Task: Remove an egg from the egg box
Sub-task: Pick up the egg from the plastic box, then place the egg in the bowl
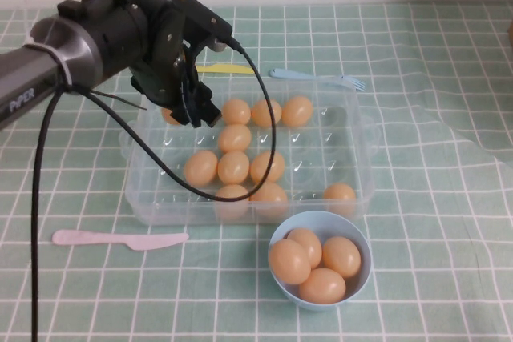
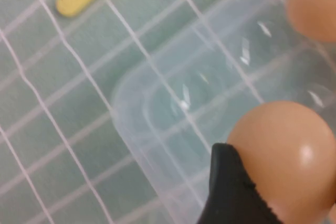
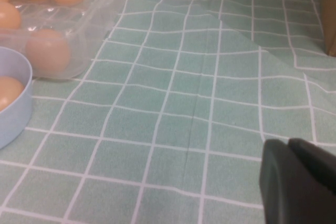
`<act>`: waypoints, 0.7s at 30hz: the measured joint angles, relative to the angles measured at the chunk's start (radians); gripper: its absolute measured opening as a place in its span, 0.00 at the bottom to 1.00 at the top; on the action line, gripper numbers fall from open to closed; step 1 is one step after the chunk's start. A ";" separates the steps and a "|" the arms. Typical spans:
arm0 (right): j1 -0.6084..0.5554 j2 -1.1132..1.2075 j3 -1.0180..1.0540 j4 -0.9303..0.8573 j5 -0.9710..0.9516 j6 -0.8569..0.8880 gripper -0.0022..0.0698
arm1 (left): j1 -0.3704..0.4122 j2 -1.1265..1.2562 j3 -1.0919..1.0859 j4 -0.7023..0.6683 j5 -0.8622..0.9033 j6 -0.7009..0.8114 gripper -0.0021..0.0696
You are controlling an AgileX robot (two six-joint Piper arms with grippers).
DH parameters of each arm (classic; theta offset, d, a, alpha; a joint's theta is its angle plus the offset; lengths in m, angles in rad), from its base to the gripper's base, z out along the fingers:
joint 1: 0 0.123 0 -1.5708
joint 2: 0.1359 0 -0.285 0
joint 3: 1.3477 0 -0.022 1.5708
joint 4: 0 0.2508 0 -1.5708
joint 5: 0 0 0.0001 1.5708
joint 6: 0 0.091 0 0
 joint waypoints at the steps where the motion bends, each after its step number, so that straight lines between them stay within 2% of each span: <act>1: 0.000 0.000 0.000 0.000 0.000 0.000 0.01 | -0.010 -0.012 0.000 -0.010 0.029 -0.006 0.50; 6: 0.000 0.000 0.000 0.000 0.000 0.000 0.01 | -0.095 -0.088 0.000 -0.057 0.187 -0.016 0.50; 13: 0.000 0.000 0.000 0.000 0.000 0.000 0.01 | -0.244 -0.147 0.000 -0.186 0.291 0.025 0.50; 16: 0.000 0.000 0.000 0.000 0.000 0.000 0.01 | -0.297 -0.147 0.000 -0.297 0.302 0.122 0.50; 21: 0.000 0.000 0.000 0.000 0.000 0.000 0.01 | -0.361 -0.136 0.000 -0.465 0.339 0.394 0.50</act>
